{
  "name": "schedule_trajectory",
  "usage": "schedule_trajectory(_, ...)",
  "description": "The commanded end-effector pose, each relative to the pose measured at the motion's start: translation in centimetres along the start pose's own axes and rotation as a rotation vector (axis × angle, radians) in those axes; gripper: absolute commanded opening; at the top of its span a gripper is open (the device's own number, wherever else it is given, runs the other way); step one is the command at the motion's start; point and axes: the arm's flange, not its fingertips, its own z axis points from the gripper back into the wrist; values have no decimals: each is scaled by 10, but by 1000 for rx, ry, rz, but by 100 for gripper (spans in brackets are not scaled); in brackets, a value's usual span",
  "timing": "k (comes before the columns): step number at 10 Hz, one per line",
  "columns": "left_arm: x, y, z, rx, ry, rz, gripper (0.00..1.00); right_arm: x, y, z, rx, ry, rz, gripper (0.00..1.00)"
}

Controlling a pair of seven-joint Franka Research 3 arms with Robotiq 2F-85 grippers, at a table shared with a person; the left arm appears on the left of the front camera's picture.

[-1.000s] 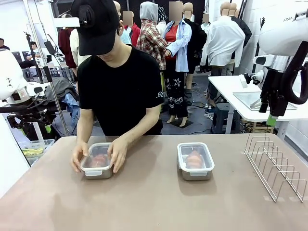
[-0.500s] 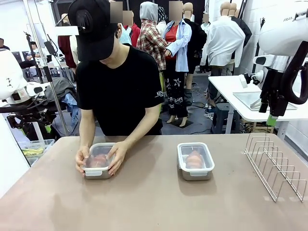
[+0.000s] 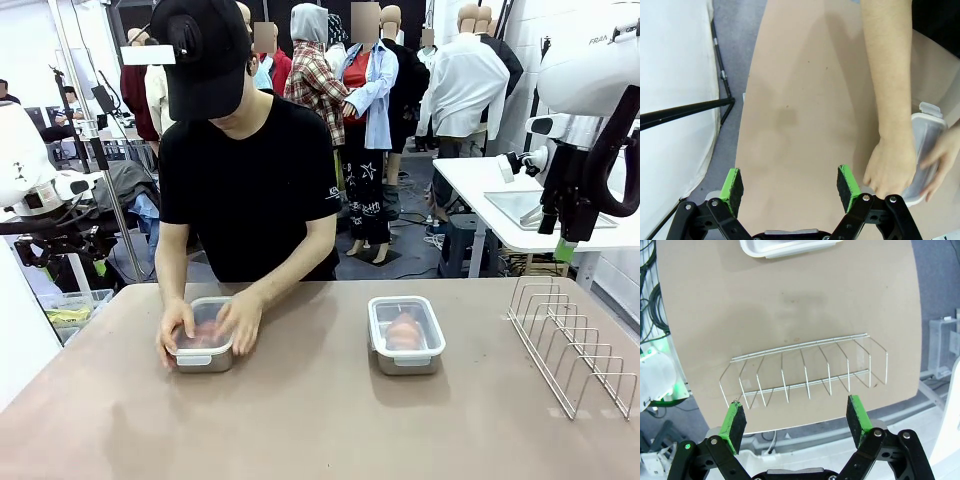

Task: Place the bread in airtight containers.
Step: Release when the human grabs the Airtight Container lid.

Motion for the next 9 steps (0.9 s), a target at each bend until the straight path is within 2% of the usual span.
schedule_trajectory(1, -1, 1, 2, 1, 3, 8, 97, 1, -2, 2, -5, 16, -4, 100)
schedule_trajectory(9, -1, 1, 2, 1, 3, 8, 97, 1, -2, 2, -5, 16, -4, 100)
